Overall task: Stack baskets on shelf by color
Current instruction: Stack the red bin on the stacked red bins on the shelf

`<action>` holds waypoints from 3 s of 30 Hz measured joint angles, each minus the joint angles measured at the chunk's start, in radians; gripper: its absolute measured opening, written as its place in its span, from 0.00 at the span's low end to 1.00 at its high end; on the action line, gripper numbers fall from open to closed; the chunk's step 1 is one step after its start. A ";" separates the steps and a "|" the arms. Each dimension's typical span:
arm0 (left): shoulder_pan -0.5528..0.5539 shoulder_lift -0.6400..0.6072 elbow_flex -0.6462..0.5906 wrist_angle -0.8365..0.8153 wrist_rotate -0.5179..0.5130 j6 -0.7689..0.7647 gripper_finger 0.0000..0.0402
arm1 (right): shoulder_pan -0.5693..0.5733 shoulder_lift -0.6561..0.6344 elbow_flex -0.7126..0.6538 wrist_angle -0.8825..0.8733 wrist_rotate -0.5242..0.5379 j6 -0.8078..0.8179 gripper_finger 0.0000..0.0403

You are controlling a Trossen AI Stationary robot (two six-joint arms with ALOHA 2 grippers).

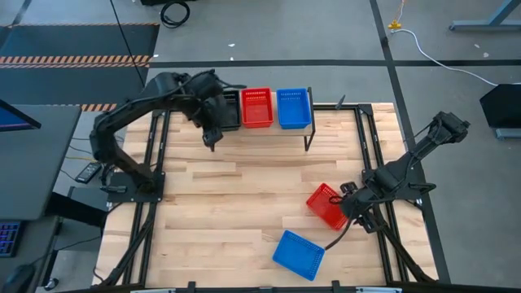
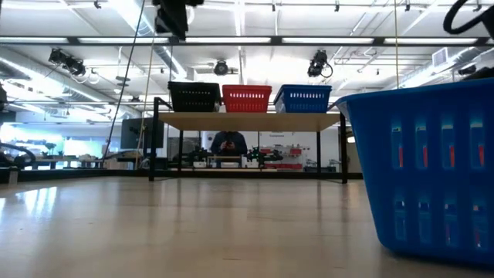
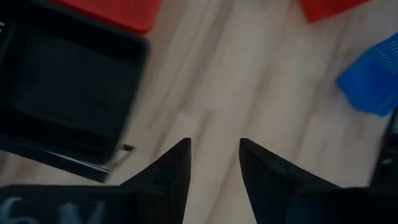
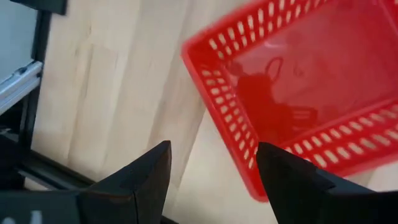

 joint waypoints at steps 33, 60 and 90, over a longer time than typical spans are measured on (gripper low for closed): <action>-0.542 -0.022 0.001 0.294 -0.204 -0.679 0.35 | -0.009 0.288 -0.065 0.315 0.066 0.056 0.03; -0.498 -0.023 0.188 0.277 -0.506 -0.420 0.35 | -0.688 0.418 0.816 0.007 0.202 -0.598 0.01; -0.415 -0.030 0.261 0.194 -0.506 -0.285 0.35 | -0.997 0.833 1.229 0.018 0.030 -0.788 0.02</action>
